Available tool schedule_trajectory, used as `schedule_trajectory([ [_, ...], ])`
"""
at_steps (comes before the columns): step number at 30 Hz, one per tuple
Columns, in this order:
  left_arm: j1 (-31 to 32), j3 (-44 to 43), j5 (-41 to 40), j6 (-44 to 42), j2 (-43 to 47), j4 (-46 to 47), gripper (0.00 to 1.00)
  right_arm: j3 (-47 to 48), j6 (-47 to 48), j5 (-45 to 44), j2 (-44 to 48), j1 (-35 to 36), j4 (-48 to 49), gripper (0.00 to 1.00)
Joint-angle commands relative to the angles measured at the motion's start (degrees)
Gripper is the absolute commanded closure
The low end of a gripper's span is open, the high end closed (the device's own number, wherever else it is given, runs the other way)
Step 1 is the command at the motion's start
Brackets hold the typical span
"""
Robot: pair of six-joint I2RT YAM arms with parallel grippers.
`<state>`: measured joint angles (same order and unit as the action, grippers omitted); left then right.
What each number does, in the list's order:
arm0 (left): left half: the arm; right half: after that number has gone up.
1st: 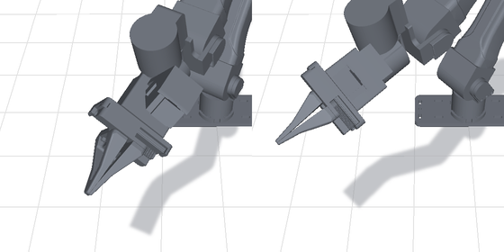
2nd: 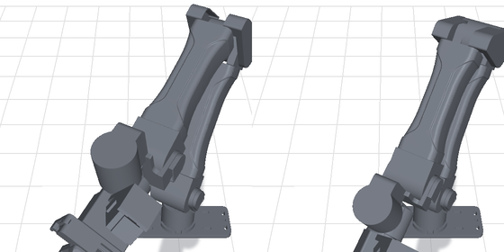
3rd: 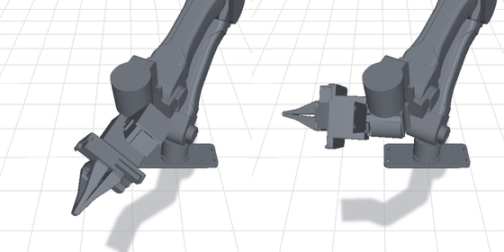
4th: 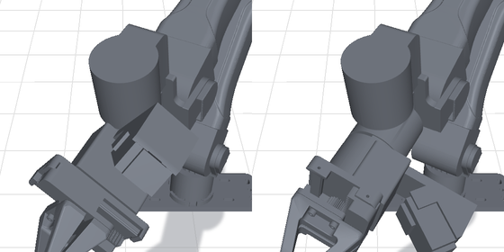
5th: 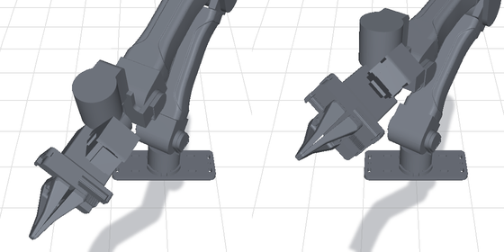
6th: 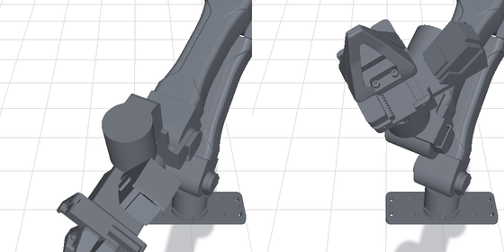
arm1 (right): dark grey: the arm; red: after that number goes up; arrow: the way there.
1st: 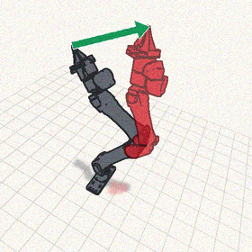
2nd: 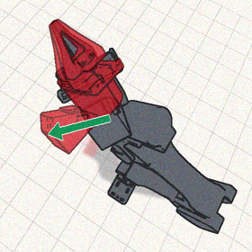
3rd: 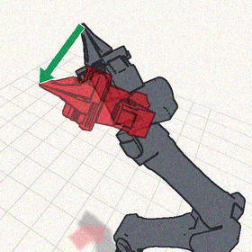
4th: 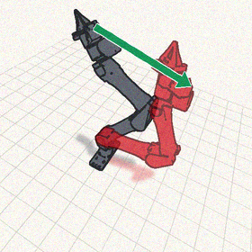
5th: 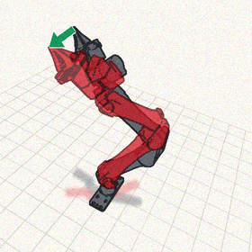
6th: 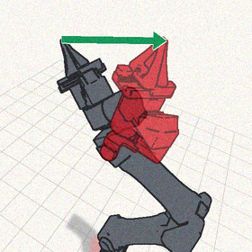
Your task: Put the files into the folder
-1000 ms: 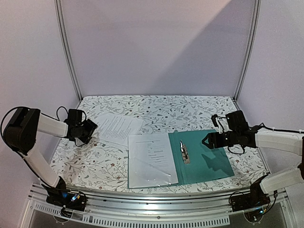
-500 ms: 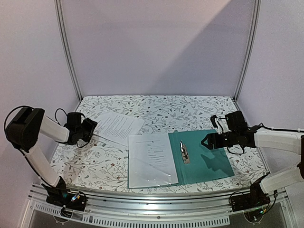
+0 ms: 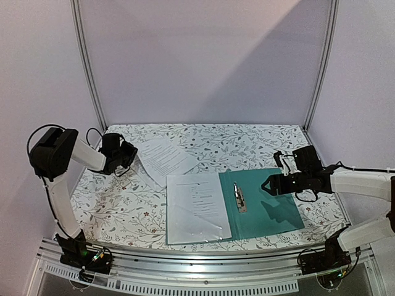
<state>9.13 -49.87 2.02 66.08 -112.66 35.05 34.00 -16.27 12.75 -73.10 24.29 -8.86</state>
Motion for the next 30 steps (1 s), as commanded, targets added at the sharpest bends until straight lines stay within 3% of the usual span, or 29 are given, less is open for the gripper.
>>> schedule_trajectory([
  [1, 1.32, -7.59, 0.98, -4.09, -4.65, -0.58, 0.96, -1.12, -0.50, -0.04, 1.13, -0.30, 0.55, 0.27],
  [6, 2.01, -13.13, 4.59, -4.46, -8.94, 0.01, 1.00, -0.75, -0.73, -0.43, 0.98, -0.30, -0.08, 0.27],
  [10, 3.87, -15.46, 4.39, -8.37, -7.13, -1.41, 1.00, -0.26, -0.27, -1.72, 1.68, -0.32, -0.64, 0.26],
  [18, 11.26, -25.41, 7.63, -25.70, -0.05, -7.75, 1.00, 0.80, 1.10, 1.00, 2.46, -0.33, 1.19, 0.27],
  [23, 17.13, -31.14, 9.61, -36.75, 4.45, -15.25, 1.00, -2.06, 0.66, 8.93, 10.27, -0.30, 12.98, 0.23],
  [30, 24.78, -32.75, 16.69, -47.80, 13.57, -24.73, 1.00, 2.10, 2.78, 11.93, 10.98, -0.32, 11.65, 0.19],
])
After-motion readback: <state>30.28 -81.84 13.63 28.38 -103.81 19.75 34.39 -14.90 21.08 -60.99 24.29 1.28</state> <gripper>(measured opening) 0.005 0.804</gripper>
